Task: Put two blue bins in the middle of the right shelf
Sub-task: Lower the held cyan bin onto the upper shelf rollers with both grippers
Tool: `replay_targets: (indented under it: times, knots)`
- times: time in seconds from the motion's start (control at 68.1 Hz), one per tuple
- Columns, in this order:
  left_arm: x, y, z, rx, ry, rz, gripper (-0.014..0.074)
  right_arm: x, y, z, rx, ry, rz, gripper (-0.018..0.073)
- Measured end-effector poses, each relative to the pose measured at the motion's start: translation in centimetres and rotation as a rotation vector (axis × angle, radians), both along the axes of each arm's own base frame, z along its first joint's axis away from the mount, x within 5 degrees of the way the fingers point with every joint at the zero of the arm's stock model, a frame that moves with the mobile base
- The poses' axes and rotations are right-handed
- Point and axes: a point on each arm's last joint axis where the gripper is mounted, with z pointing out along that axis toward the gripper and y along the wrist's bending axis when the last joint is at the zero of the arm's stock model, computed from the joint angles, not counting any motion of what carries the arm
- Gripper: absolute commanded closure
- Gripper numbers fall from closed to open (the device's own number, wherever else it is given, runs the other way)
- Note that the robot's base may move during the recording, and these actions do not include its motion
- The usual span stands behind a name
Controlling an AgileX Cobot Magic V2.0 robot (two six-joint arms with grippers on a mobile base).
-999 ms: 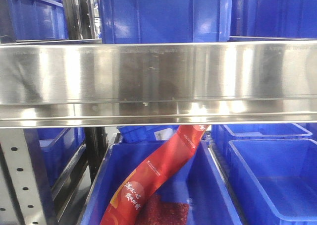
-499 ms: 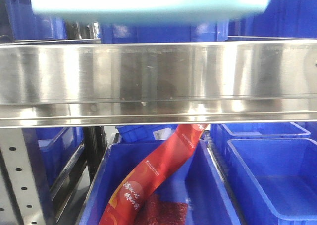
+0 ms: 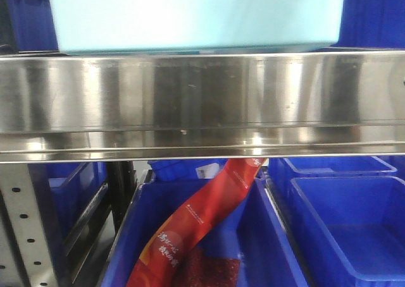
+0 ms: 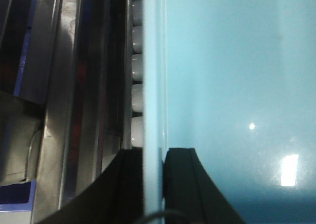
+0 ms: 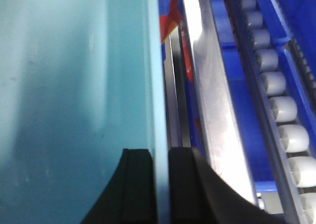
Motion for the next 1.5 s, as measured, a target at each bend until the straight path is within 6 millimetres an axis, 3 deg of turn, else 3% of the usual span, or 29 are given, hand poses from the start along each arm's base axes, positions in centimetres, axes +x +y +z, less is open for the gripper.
replay_targets:
  times: [0.103, 0.162, 0.294, 0.514, 0.617, 0.778, 0.822, 0.984, 1.16, 1.498]
  knots:
    - [0.1, -0.1, 0.0, -0.01, -0.009, -0.004, 0.0302, 0.3, 0.2, 0.0, 0.011, -0.025, 0.009, 0.031]
    - [0.1, -0.2, 0.2, -0.024, -0.021, -0.009, 0.0226, 0.4, 0.4, 0.1, 0.021, -0.044, 0.018, 0.0264]
    - [0.2, -0.3, 0.4, -0.034, -0.029, -0.012, 0.0162, 0.5, 0.5, 0.3, 0.03, -0.06, 0.024, 0.0251]
    - [0.2, -0.3, 0.9, -0.042, -0.043, -0.012, 0.0237, 0.1, 0.3, 1.5, 0.047, -0.091, 0.024, 0.0263]
    - [-0.1, -0.1, 2.0, -0.057, -0.067, -0.009, 0.0376, -0.6, -0.1, 3.3, 0.069, -0.137, 0.026, 0.0361]
    - [-1.3, 0.6, 4.3, -0.087, -0.116, -0.009, 0.0704, -1.8, -0.7, 5.1, 0.087, -0.191, 0.037, 0.0635]
    - [-1.5, 0.7, 4.6, -0.091, -0.124, -0.011, 0.07, -1.8, -0.7, 5.4, 0.094, -0.209, 0.044, 0.0724]
    - [-1.8, 0.7, 4.8, -0.103, -0.134, -0.02, 0.0695, -1.9, -0.6, 5.1, 0.093, -0.243, 0.077, 0.0726]
    - [-3.4, 1.2, 4.3, -0.17, -0.193, -0.066, 0.0695, -3.8, -1.2, 3.5, 0.122, -0.322, 0.141, 0.0726]
    - [-8.7, 3.5, -0.6, -0.28, -0.38, -0.191, 0.0695, -8.4, -2.7, 0.2, 0.217, -0.515, 0.269, 0.0726]
